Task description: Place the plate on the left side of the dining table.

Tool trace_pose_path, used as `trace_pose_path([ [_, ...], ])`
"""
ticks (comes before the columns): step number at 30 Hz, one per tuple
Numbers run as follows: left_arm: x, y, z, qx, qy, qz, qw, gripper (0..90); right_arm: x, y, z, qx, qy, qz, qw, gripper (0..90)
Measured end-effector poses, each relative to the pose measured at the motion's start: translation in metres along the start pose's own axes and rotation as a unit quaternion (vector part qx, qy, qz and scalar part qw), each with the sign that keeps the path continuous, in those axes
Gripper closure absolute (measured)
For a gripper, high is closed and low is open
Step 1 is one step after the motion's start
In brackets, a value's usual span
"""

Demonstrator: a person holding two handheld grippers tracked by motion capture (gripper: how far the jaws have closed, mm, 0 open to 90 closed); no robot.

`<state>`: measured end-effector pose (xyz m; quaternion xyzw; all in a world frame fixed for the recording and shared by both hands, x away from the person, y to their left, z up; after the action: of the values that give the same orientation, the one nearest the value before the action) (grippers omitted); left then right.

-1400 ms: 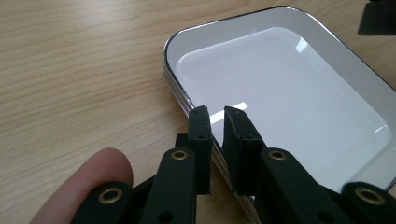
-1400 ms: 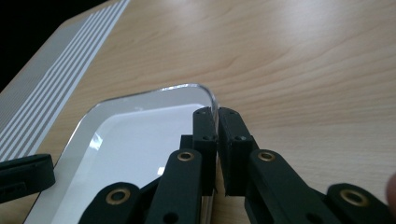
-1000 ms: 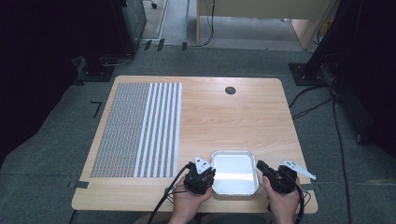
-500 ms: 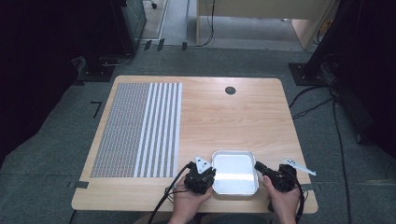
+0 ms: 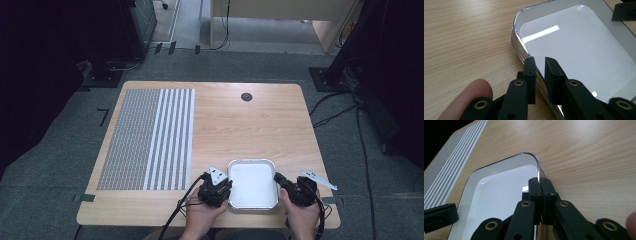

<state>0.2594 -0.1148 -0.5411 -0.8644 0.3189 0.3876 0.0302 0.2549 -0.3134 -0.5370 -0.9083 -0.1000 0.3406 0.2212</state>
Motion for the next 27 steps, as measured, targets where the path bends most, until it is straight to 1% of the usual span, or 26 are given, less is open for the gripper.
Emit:
trace_pose_path([
  [3, -0.001, 0.001, -0.001, -0.002, 0.002, 0.004, 1.0000, 75.5, -0.003, 0.002, -0.001, 0.005, 0.005, 0.005, 1.0000, 90.0],
  [4, -0.002, 0.002, -0.002, -0.002, 0.005, 0.008, 1.0000, 74.5, -0.006, 0.004, -0.003, 0.014, 0.011, 0.010, 0.9998, 89.8],
  [7, -0.003, 0.004, -0.003, -0.001, 0.006, 0.013, 0.9999, 74.0, -0.008, 0.007, -0.004, 0.018, 0.014, 0.013, 0.9996, 89.8],
  [8, -0.002, 0.006, -0.002, 0.000, 0.005, 0.017, 0.9998, 73.6, -0.008, 0.008, -0.004, 0.024, 0.015, 0.014, 0.9995, 89.8],
  [11, -0.001, 0.008, -0.001, 0.001, 0.004, 0.020, 0.9998, 73.5, -0.009, 0.009, -0.005, 0.026, 0.019, 0.015, 0.9994, 89.7],
  [12, -0.001, 0.009, -0.001, 0.002, 0.003, 0.021, 0.9998, 73.4, -0.012, 0.008, -0.007, 0.023, 0.025, 0.022, 0.9992, 89.6],
  [15, 0.001, 0.013, 0.000, 0.003, 0.000, 0.027, 0.9996, 73.3, -0.015, 0.008, -0.010, 0.026, 0.028, 0.024, 0.9990, 89.4],
  [16, 0.003, 0.016, 0.001, 0.004, -0.001, 0.030, 0.9995, 73.3, -0.017, 0.012, -0.012, 0.023, 0.032, 0.034, 0.9987, 89.6],
  [17, 0.003, 0.016, 0.001, 0.004, -0.001, 0.030, 0.9995, 73.3, -0.017, 0.012, -0.012, 0.023, 0.032, 0.034, 0.9987, 89.6],
  [18, 0.004, 0.017, 0.001, 0.005, -0.002, 0.033, 0.9995, 73.2, -0.017, 0.016, -0.013, 0.017, 0.029, 0.043, 0.9985, 89.8],
  [20, 0.005, 0.021, 0.001, 0.007, -0.003, 0.037, 0.9993, 73.1, -0.016, 0.017, -0.013, 0.019, 0.027, 0.043, 0.9986, 89.6],
  [21, 0.006, 0.024, 0.000, 0.013, -0.008, 0.039, 0.9991, 72.5, -0.016, 0.019, -0.013, 0.019, 0.028, 0.043, 0.9985, 89.0],
  [22, 0.007, 0.025, 0.000, 0.015, -0.009, 0.039, 0.9991, 72.6, -0.015, 0.019, -0.013, 0.016, 0.027, 0.045, 0.9985, 86.8],
  [23, 0.007, 0.025, 0.000, 0.015, -0.009, 0.039, 0.9991, 72.6, -0.015, 0.019, -0.013, 0.016, 0.027, 0.045, 0.9985, 86.8],
  [24, 0.007, 0.026, 0.000, 0.016, -0.010, 0.041, 0.9990, 72.4, -0.015, 0.019, -0.015, 0.003, 0.034, 0.049, 0.9982, 82.1],
  [25, 0.007, 0.027, 0.001, 0.017, -0.011, 0.041, 0.9989, 72.4, -0.015, 0.019, -0.015, 0.003, 0.034, 0.049, 0.9982, 82.1],
  [27, 0.009, 0.027, 0.002, 0.019, -0.014, 0.040, 0.9989, 72.4, -0.014, 0.018, -0.020, -0.008, 0.045, 0.047, 0.9979, 79.4],
])
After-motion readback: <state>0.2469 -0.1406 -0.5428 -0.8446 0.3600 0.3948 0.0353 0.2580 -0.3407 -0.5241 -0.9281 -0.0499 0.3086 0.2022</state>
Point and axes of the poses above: each handheld gripper's, and its own axes: x roughly forward along the jaws, z roughly out of its underside, y roughly to its right, the point moved 8 cm from there along x, roughly forward along the jaws, and after that the axes turned 2 degrees about -y, right-handed, at the moved point
